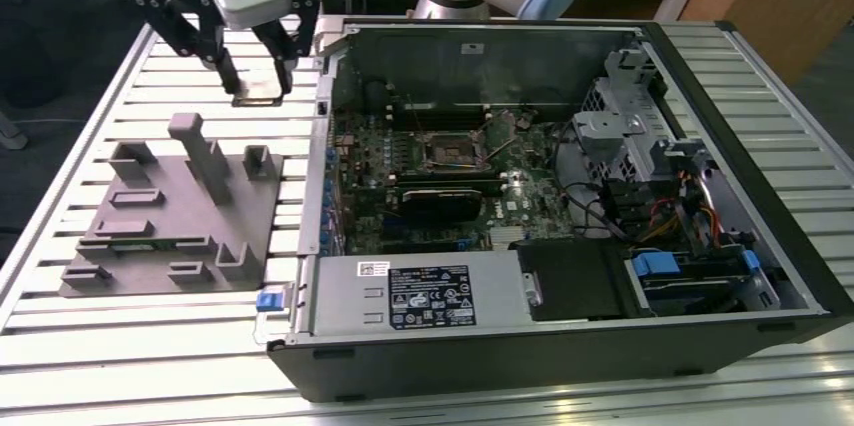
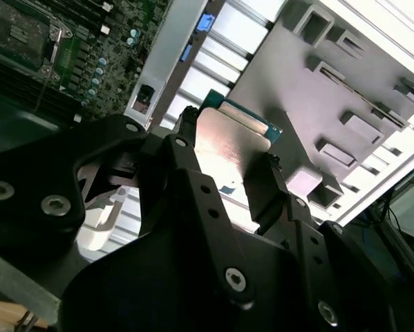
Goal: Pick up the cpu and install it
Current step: 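Pick up the cpu and move it towards the insertion slot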
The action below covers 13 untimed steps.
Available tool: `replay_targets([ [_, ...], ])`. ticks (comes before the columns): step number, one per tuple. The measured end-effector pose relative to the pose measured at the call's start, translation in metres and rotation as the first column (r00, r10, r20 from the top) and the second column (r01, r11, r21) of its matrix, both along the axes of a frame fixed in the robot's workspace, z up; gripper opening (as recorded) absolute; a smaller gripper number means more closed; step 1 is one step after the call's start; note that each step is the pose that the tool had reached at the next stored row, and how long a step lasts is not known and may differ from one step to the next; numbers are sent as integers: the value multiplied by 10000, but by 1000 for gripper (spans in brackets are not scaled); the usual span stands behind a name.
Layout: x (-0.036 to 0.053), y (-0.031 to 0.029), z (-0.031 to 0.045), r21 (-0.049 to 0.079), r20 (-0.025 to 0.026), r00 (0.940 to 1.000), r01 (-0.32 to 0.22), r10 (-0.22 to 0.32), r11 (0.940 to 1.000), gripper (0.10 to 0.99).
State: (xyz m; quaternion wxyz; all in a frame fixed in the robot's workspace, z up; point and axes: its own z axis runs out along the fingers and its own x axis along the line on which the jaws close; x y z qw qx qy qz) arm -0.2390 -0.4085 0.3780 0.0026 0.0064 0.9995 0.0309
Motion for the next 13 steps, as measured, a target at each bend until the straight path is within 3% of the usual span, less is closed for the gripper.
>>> replay_targets([
  [13, 327, 0, -3, 0, 0, 10000, 1, -1, 10000, 529],
])
